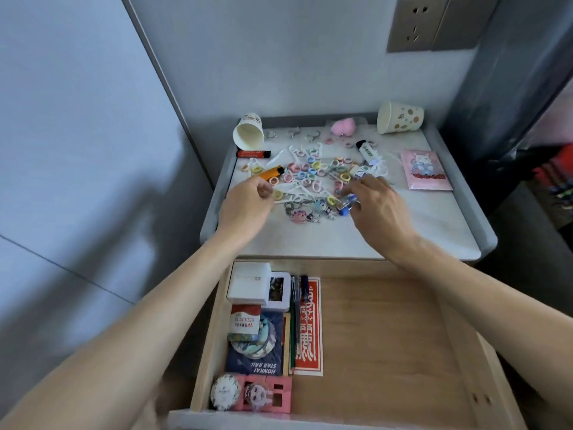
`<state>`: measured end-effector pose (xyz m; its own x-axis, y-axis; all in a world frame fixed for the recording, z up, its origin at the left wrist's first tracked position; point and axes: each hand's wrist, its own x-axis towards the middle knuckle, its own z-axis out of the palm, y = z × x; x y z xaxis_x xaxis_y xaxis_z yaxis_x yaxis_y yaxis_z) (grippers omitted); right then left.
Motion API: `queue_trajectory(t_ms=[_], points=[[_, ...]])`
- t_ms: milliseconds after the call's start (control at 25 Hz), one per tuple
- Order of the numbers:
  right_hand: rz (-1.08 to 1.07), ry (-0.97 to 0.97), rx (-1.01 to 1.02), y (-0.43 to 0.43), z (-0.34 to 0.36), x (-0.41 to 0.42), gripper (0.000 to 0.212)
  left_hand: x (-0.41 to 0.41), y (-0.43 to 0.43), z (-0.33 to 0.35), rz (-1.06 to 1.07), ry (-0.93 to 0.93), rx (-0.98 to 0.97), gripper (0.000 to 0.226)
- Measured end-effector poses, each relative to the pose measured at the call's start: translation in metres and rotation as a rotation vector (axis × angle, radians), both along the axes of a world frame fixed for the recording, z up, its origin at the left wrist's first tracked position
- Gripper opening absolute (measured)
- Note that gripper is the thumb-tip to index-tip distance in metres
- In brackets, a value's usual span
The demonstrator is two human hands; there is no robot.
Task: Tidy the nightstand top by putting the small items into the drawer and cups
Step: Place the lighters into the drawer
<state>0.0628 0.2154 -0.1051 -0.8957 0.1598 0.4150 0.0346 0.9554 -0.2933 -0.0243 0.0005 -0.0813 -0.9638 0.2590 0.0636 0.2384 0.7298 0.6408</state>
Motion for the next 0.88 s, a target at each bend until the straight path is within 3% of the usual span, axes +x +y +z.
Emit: queue_trajectory(t_ms=[120,360,480,600,720,880], points=[[0.028,-0.251,0.123,0.025,-0.009,-0.032,0.033,-0.052,0.022,0.001,-0.019,0.099,-0.199,0.027],[0.197,-0.4,0.282,0.043,-0.002,-0.046,0.037,-0.092,0.044,-0.013,-0.049,0.175,-0.521,0.019],[0.206,-0.388,0.257,0.044,0.003,-0.042,0.033,-0.102,0.045,-0.021,-0.046,0.123,-0.541,0.013],[0.193,-0.303,0.092,0.045,0.014,-0.05,0.015,-0.108,0.046,-0.024,-0.057,0.07,-0.525,0.009],[0.033,-0.205,0.071,0.057,0.022,-0.084,0.017,-0.104,0.047,-0.023,-0.073,0.12,-0.547,0.017],[-0.237,-0.336,0.029,0.077,0.019,-0.117,0.017,-0.107,0.042,-0.014,0.015,0.204,-0.416,0.018]])
